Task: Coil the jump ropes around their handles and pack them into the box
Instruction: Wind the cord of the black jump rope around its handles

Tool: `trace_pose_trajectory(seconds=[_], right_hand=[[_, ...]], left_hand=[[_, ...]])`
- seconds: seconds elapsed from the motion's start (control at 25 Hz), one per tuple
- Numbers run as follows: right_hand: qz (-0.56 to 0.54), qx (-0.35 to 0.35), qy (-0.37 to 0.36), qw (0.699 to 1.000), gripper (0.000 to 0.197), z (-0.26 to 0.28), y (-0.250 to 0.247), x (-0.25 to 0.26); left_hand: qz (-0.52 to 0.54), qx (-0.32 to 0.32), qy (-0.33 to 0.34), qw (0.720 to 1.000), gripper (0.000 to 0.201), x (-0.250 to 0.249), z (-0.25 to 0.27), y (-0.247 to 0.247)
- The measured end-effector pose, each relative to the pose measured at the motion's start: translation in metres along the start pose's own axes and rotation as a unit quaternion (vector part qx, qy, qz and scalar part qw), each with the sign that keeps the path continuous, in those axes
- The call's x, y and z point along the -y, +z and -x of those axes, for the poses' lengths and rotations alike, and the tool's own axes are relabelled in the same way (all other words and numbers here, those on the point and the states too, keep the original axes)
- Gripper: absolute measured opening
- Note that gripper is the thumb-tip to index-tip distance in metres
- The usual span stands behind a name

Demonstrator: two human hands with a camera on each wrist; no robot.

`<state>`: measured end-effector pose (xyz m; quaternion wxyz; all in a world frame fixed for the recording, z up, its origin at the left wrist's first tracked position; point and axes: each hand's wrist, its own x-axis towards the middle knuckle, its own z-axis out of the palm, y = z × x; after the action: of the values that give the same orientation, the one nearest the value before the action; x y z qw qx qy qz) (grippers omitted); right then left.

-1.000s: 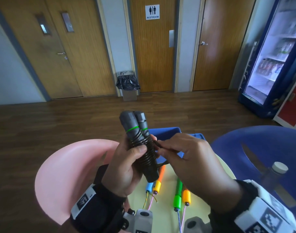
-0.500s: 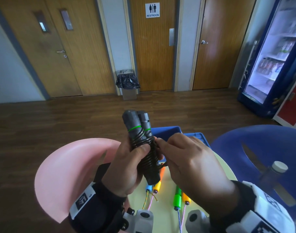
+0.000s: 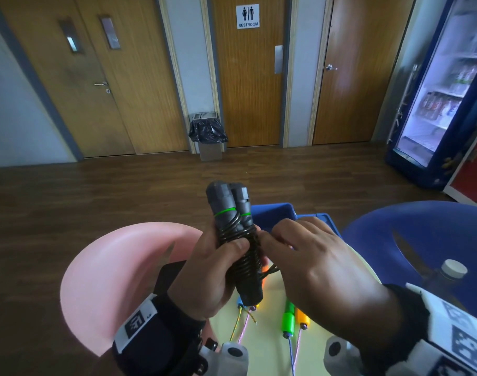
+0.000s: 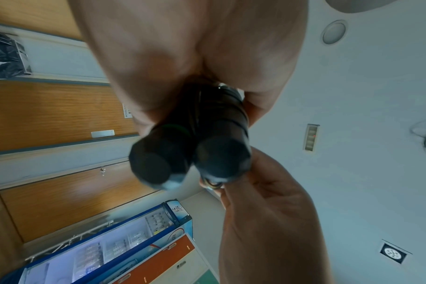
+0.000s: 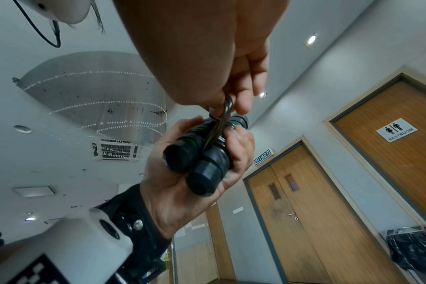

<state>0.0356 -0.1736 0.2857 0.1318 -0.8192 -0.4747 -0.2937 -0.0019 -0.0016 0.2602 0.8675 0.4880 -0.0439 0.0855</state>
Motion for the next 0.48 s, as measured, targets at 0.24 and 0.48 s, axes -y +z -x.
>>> trace_pose_trajectory(seconds=[0.24,0.48], right_hand=[[-0.01,-0.034,0.022,0.999,0.042,0.0032,-0.0045,0.0002],[-0.03,-0.039,0.059,0.997,0.038,0.0071,-0.0088,0.005]], left_hand=[[0.045,0.03,-0.005,0.999,0.039,-0.0007,0.0004,0.0061],[0.03,0.033,0.001,0.999,0.05,-0.0002,-0.0002,0.0099]])
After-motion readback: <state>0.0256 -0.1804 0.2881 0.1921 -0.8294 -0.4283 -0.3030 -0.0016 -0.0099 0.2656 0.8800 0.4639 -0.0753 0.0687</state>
